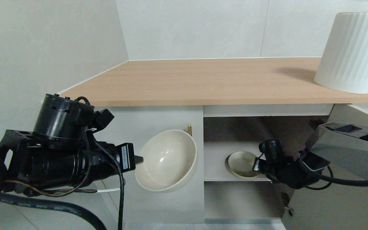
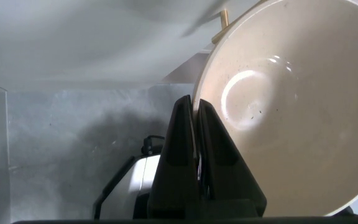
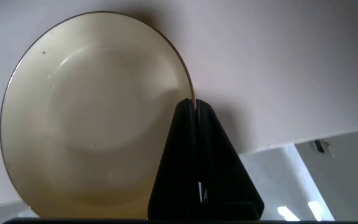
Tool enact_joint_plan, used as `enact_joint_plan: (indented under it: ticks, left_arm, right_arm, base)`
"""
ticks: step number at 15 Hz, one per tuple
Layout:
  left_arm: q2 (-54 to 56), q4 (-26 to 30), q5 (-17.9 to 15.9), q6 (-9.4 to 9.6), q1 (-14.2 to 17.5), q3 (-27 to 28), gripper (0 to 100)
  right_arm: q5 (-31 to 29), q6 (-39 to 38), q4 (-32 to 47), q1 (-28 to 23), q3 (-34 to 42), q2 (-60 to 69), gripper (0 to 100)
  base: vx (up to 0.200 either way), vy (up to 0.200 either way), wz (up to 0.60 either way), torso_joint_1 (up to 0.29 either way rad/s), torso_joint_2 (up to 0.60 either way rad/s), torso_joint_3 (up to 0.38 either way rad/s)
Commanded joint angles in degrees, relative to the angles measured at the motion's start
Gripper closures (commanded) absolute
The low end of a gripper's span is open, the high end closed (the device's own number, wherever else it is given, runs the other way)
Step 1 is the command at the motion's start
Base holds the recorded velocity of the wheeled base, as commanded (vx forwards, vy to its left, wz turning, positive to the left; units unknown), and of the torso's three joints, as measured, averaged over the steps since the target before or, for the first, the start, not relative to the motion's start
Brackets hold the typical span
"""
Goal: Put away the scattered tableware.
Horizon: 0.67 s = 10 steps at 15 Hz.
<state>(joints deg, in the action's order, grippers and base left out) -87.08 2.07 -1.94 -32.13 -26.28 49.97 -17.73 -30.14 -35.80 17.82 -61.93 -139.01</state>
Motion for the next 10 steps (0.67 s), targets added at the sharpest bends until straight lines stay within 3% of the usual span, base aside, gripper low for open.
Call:
enact_joint_plan:
  ticks: [1,10]
  left_arm:
    - [-0.5,-0.1,0.0,-0.03,0.0,-0.1,100]
    - [-1.0,-0.1,0.0,0.05,0.0,-0.2,100]
  right_arm:
    - [-0.1,0.0,0.0,0.0,-1.4,-1.2,100]
    - [-1.5,0.0,0.5,-0.7,-5.4,-3.1,100]
  base:
    - [0.000,0.000,0.00,0.000,0.00,0.000]
    - [0.000,0.000,0.00,0.000,0.00,0.000]
